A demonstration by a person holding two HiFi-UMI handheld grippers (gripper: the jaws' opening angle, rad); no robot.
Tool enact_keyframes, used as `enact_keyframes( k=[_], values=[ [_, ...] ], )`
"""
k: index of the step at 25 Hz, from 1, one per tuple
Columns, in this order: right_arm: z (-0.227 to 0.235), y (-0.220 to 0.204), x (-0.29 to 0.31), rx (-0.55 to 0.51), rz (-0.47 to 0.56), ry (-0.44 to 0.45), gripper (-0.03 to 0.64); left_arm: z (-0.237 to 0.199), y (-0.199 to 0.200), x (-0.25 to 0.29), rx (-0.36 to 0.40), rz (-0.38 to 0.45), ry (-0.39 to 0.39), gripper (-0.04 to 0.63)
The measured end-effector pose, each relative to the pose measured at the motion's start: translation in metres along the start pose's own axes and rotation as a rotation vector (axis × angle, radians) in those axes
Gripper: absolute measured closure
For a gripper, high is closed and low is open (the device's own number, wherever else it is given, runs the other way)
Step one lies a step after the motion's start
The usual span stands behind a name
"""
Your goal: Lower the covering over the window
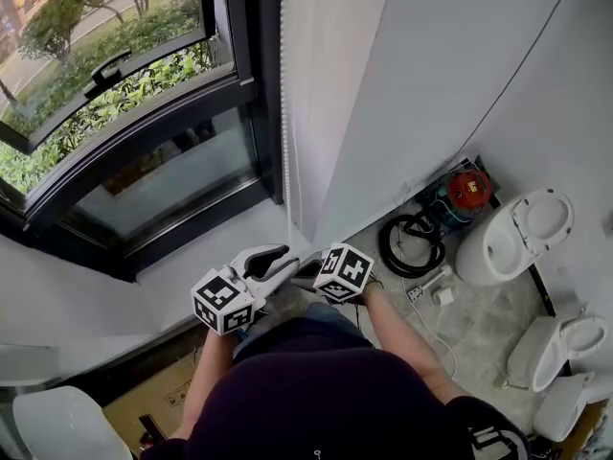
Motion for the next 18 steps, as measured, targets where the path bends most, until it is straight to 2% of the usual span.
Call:
enact_keyframes(
  k=[9, 13, 15, 18],
  values=[
    [0.005, -0.004, -0.002, 0.013, 0.008, -0.004, 0.603, 0.009, 0.025, 0.002, 0.006, 0.081, -0.030, 0.477],
    [0.001, -0.003, -0.001, -0.004, 0.005, 0.005, 0.603, 0.013, 0.027, 0.006, 0.023, 0.074, -0.043, 0.497],
    [-0.003, -0.004, -0.001, -0.010, 0.004, 0.015, 0.603, 0.015, 0.025, 0.006, 0.019, 0.078, -0.036, 0.581],
    [-0.002, -0.005, -0.003, -0.009, 0.011, 0.012, 0.603, 0.010, 0.024, 0.003, -0.024, 0.103, -0.027, 0.583]
  ],
)
Point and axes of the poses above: the fingertips, and each gripper's own axes: x forward along the fingers, z to its right, y out of its top, the point moved 4 cm from there along -x, backward along the fingers, and after that the axes turned 5 degrees about -y, right-handed, at the moved point
